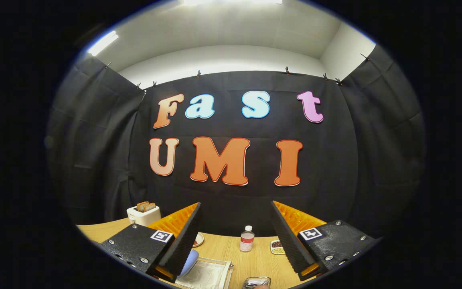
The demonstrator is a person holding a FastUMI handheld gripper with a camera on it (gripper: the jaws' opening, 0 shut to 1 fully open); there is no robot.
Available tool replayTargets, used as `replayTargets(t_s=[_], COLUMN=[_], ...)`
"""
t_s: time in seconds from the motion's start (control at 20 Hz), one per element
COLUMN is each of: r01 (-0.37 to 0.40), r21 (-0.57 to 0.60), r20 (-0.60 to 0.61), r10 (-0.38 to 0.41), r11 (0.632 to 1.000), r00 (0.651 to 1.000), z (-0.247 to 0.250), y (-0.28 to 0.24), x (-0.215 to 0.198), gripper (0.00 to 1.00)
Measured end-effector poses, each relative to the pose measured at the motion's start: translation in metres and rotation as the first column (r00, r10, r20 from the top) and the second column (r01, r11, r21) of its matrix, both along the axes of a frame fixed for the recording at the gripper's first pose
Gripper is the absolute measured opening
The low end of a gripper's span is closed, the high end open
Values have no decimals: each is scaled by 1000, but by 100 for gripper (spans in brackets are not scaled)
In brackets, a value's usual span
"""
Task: Take the plate from the dish rack, then take the spoon from the basket and place it into the plate.
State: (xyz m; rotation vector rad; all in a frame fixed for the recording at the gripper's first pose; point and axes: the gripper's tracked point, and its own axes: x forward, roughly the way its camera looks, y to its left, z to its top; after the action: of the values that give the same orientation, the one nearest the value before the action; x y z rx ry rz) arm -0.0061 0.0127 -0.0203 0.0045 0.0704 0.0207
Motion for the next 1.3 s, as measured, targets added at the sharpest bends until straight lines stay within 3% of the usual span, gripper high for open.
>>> replayTargets(t_s=[0.55,0.8,1.05,1.3], r01=[-28,-50,-71,-76], r21=[-3,37,103,188], r20=[-43,-161,-387,-507], r10=[28,56,106,163], r11=[1000,998,992,979], r00=[999,985,916,846], z=[-15,-49,-111,-146], y=[10,21,44,74], x=[-6,-9,-13,-6], gripper=[99,99,99,99])
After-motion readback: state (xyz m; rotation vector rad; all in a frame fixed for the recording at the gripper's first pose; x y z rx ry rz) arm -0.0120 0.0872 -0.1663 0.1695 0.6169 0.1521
